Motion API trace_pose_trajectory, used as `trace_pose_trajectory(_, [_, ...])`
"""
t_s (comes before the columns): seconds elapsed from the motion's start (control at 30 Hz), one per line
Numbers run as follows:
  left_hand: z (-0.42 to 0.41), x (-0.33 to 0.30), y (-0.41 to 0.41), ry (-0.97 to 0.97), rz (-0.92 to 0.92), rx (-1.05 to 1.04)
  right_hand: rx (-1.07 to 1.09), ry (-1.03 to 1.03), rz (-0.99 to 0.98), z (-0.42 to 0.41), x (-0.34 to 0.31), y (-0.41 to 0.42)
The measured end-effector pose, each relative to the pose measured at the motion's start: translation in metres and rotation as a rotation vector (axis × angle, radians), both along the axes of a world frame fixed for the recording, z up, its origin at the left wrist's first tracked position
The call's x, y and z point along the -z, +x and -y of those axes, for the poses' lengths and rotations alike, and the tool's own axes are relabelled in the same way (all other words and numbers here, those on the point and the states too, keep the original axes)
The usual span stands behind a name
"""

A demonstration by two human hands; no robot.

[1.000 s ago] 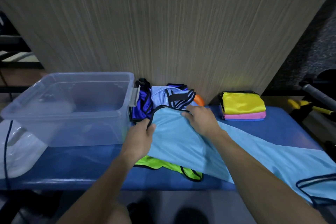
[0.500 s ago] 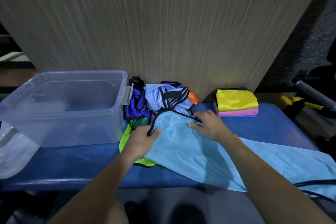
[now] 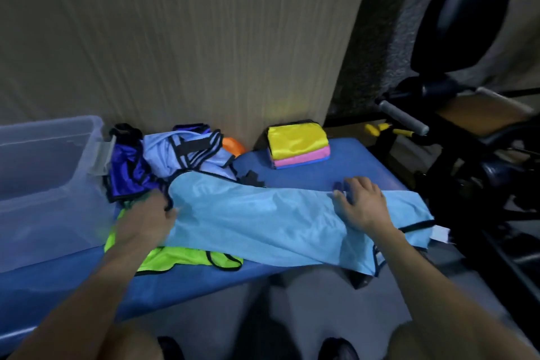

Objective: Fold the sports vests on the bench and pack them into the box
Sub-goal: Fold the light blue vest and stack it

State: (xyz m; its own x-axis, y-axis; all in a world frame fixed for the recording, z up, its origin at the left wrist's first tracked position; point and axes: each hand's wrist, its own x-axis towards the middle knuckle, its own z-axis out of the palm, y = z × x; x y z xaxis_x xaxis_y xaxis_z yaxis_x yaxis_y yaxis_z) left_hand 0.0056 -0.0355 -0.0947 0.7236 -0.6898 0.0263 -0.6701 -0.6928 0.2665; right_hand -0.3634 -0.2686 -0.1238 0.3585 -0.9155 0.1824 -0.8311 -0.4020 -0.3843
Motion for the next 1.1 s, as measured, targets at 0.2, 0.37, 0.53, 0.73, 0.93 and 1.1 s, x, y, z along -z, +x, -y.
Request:
trace_pose_trajectory(0.2, [0.044,-0.015,-0.097,-0.273,0.302,0.519,-0.055,0.094,-0.142,0.004,0.020,-0.015])
trace_pose_trajectory(0.37, [0.098,0.013,-0.169,0.031,0.112,1.127,-0.096,0.088,-0.105,0.006,0.022,-0.018])
trace_pose_trajectory(0.53, [0.118,0.026,-0.175,-0.020,0.147,1.120,0.370,-0.176,0.363,0.025,0.006,-0.065])
trace_pose_trajectory(0.73, [0.128,0.030,-0.191,-0.111,0.121,1.049,0.860,0.568,0.845,0.027,0.032,-0.129])
trace_pose_trajectory(0.93, [0.132,0.034,-0.193,-0.133,0.087,1.007,0.864,0.359,0.704,0.031,0.032,-0.129])
trace_pose_trajectory(1.1, [0.130,0.035,-0.195,-0.146,0.066,0.987,0.746,0.247,0.699,0.030,0.018,-0.128])
